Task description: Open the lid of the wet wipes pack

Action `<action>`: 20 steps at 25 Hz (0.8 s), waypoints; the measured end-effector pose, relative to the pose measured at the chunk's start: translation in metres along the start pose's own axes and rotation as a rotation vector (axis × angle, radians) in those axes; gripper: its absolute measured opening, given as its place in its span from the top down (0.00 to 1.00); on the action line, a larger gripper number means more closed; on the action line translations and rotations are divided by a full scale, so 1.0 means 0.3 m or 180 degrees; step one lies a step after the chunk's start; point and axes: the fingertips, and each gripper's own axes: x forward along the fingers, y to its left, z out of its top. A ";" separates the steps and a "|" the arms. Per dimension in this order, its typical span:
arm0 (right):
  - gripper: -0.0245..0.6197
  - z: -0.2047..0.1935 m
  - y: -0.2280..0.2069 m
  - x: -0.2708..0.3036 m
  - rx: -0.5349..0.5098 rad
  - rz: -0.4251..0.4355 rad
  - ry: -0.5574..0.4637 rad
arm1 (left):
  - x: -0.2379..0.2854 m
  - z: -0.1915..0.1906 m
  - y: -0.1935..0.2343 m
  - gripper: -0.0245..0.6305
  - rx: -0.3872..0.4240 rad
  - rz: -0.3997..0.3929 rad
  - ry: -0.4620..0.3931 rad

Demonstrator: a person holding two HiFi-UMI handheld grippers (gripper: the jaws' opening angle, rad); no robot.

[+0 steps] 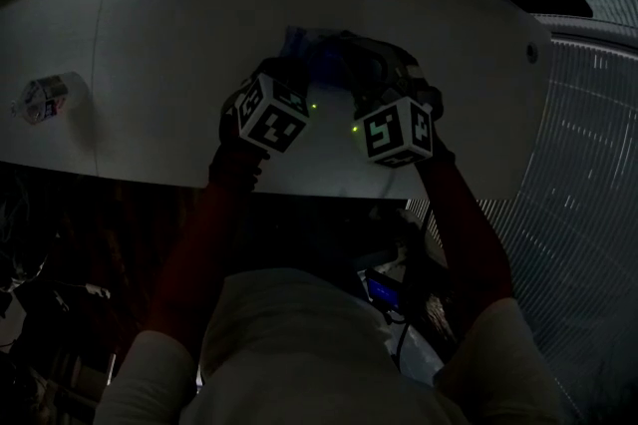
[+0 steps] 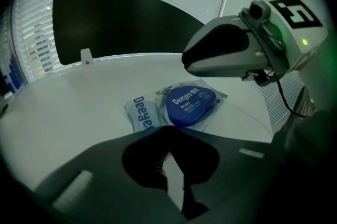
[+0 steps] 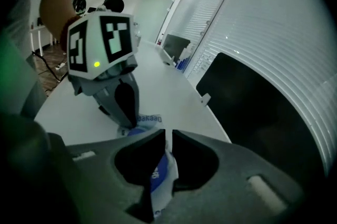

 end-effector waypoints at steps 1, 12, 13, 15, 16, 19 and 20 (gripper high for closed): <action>0.90 -0.018 0.035 -0.004 -0.0022 0.0066 0.0034 | 0.000 -0.001 -0.001 0.96 -0.0003 -0.0006 0.0000; 0.81 -0.140 0.221 0.004 -0.0212 0.0327 0.0269 | -0.001 -0.001 0.003 0.96 0.0009 -0.0020 0.0003; 0.81 -0.149 0.219 0.009 -0.0248 0.0310 0.0302 | -0.001 -0.002 0.003 0.96 0.0012 -0.0022 0.0006; 0.78 -0.168 0.218 0.021 -0.0288 0.0303 0.0358 | -0.001 -0.003 0.004 0.96 0.0020 -0.0021 0.0007; 0.78 -0.172 0.219 0.025 -0.0301 0.0305 0.0371 | -0.001 -0.003 0.004 0.96 0.0025 -0.0018 0.0007; 0.78 -0.167 0.215 0.018 -0.0319 0.0276 0.0346 | 0.001 -0.003 0.002 0.96 0.0032 -0.0016 0.0009; 0.79 -0.160 0.207 0.011 -0.0315 0.0247 0.0320 | 0.002 -0.002 0.001 0.96 0.0032 -0.0020 0.0009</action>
